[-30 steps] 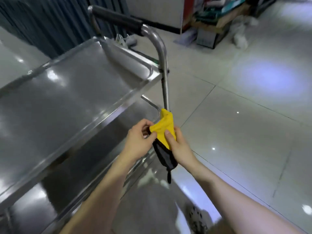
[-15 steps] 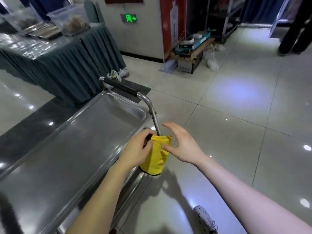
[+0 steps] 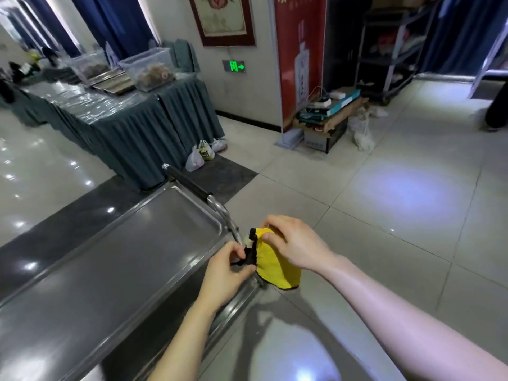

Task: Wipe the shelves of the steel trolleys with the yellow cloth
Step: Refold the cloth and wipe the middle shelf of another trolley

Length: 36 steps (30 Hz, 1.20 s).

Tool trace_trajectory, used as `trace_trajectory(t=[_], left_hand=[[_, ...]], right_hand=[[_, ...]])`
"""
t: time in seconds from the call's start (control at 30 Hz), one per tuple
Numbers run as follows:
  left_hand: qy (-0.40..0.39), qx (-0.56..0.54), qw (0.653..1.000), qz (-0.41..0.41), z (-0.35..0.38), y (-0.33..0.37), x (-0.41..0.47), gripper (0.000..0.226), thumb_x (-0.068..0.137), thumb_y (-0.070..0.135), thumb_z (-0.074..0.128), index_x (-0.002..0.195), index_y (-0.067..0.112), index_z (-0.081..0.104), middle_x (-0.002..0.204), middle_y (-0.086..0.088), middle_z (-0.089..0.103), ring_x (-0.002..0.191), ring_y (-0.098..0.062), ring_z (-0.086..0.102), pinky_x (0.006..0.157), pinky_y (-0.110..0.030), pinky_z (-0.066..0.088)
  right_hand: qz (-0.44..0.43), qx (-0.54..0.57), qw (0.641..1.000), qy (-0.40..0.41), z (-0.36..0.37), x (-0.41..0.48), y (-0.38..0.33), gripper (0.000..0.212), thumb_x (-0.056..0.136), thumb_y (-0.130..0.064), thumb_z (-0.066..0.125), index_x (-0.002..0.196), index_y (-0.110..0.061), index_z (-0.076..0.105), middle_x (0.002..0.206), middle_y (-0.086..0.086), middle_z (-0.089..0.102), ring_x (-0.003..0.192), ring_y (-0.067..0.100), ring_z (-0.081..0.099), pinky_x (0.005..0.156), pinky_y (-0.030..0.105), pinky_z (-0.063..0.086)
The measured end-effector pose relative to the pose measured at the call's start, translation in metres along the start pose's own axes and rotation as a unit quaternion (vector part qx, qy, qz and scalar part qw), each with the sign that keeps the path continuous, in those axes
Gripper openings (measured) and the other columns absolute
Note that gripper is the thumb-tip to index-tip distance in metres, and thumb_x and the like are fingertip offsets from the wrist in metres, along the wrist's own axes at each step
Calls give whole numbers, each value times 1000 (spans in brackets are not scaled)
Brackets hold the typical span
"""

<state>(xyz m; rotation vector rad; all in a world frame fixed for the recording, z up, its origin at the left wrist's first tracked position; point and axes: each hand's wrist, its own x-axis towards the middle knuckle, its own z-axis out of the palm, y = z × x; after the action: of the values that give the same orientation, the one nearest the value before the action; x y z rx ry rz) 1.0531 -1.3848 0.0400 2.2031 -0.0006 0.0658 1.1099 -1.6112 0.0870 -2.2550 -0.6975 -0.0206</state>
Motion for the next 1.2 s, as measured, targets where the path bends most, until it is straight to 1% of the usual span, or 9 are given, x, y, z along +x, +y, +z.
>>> trace_trajectory(t=[0.1, 0.23, 0.37, 0.5, 0.7, 0.83, 0.97, 1.1, 1.2], left_hand=[[27, 3, 1000, 16, 29, 19, 28, 32, 80, 14, 91, 91, 29, 64, 98, 12, 72, 100, -9, 69, 96, -44, 56], [51, 21, 997, 48, 55, 42, 76, 37, 79, 22, 93, 105, 37, 70, 114, 22, 71, 116, 0, 64, 100, -21, 48], [43, 27, 997, 65, 81, 48, 132, 47, 78, 20, 93, 115, 35, 70, 124, 25, 68, 117, 10, 60, 96, -7, 42], [36, 5, 996, 80, 110, 46, 204, 51, 75, 5, 92, 118, 25, 73, 123, 19, 69, 111, 18, 59, 92, 0, 40], [27, -9, 997, 66, 149, 51, 329, 23, 82, 15, 91, 90, 25, 73, 100, 9, 68, 97, 1, 64, 81, -8, 42], [35, -12, 996, 81, 142, 56, 396, 27, 81, 13, 86, 81, 30, 65, 96, 12, 67, 94, -10, 66, 79, -10, 45], [49, -11, 997, 66, 119, 57, 454, 24, 84, 19, 78, 78, 30, 58, 84, 11, 67, 80, -12, 63, 68, -18, 46], [65, -11, 997, 46, 93, 40, 515, 18, 90, 20, 77, 85, 29, 62, 91, 12, 69, 96, -9, 67, 79, -16, 49], [70, -21, 997, 7, 78, 18, 561, 18, 91, 17, 80, 86, 27, 66, 89, 9, 72, 92, -12, 71, 83, -24, 57]], right_hand=[[8, -15, 1000, 16, -35, 15, 22, 7, 107, -30, 60, 112, -26, 62, 107, -8, 66, 99, 20, 61, 81, 39, 45], [45, -23, 998, 47, -73, 43, 51, 15, 107, -25, 62, 118, -16, 67, 109, 4, 74, 101, 27, 66, 78, 36, 41], [59, 6, 997, 58, -105, 77, 81, 14, 107, -23, 63, 119, -19, 68, 111, 0, 75, 104, 24, 67, 90, 43, 52], [61, 21, 995, 75, -128, 120, 124, 19, 107, -19, 63, 124, -24, 71, 115, -7, 76, 108, 17, 68, 95, 38, 52], [95, -4, 995, 34, -164, 215, 193, 22, 111, -23, 53, 127, -29, 67, 121, -8, 72, 113, 16, 63, 98, 38, 51], [106, -26, 992, 63, -185, 281, 236, 15, 110, -29, 53, 122, -31, 62, 111, -7, 70, 101, 17, 62, 85, 40, 52], [132, -12, 989, 68, -190, 340, 276, 13, 111, -29, 51, 121, -30, 59, 109, -3, 69, 100, 21, 63, 83, 41, 53], [127, 11, 991, 40, -183, 412, 307, 17, 111, -23, 52, 122, -33, 59, 114, -5, 69, 105, 19, 64, 91, 41, 56], [99, 33, 994, 11, -172, 475, 323, 28, 108, -16, 50, 113, -43, 56, 103, -9, 69, 94, 10, 63, 79, 32, 53]])
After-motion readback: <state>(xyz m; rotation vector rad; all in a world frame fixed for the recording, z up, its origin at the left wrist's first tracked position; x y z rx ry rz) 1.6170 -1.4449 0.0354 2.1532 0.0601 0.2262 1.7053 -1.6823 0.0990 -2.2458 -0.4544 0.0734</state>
